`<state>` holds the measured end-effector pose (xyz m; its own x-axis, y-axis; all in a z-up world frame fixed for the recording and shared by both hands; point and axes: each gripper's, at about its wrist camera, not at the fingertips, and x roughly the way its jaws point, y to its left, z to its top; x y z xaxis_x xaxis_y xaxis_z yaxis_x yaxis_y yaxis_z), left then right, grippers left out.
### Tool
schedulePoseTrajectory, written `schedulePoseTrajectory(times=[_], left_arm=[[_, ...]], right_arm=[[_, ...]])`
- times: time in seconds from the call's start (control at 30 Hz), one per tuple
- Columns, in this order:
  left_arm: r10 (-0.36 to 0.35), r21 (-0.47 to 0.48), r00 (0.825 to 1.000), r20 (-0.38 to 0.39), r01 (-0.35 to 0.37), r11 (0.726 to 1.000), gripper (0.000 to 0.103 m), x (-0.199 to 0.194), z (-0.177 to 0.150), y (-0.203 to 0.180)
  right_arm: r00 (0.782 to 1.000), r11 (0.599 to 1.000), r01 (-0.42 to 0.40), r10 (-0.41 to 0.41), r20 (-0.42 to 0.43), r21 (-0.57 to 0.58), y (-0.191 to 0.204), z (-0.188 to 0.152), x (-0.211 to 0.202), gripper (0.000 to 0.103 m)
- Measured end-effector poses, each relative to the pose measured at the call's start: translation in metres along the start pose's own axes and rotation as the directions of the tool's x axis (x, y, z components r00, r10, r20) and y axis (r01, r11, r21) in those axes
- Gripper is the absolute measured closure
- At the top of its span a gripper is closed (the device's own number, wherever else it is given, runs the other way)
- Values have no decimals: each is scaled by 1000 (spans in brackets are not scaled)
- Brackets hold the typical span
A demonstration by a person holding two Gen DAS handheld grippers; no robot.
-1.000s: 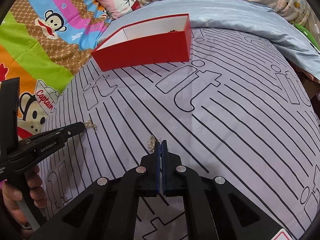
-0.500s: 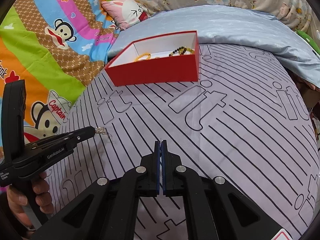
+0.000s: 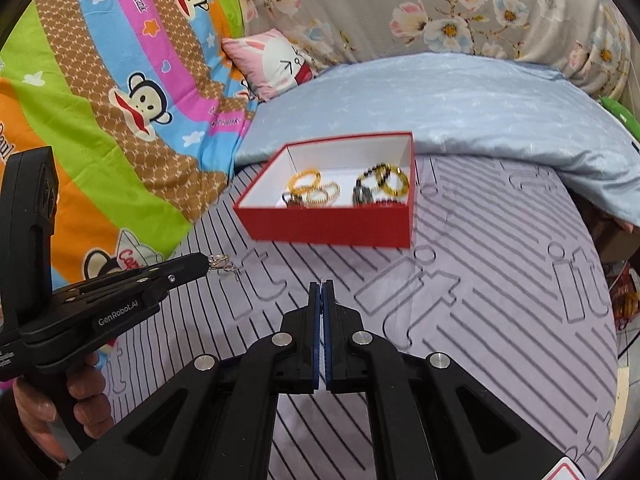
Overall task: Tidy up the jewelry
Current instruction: 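Carry both silver pieces over the red box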
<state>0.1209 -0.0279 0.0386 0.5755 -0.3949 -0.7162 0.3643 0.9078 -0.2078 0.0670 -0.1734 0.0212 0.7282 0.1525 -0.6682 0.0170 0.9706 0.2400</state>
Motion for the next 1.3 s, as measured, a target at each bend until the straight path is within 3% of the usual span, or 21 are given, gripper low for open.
schedulePoseTrajectory(times=[0.3,0.57,0.9,1.3], left_arm=[[24,13,997,71,-25,1000,99,10,58,-5],[57,25,994,96,-60,998,99,44,104,-3],[87,19,995,54,-88,996,99,104,134,4],[120,14,993,-9,-120,993,99,158,139,13]], right_arm=[[997,999,-7,10,83,-35,5,62,9,101],[996,999,-6,10,93,-42,4,112,45,101],[999,1000,-3,3,50,-5,-7,137,100,101],[999,999,34,-33,-15,25,-23,140,153,101]])
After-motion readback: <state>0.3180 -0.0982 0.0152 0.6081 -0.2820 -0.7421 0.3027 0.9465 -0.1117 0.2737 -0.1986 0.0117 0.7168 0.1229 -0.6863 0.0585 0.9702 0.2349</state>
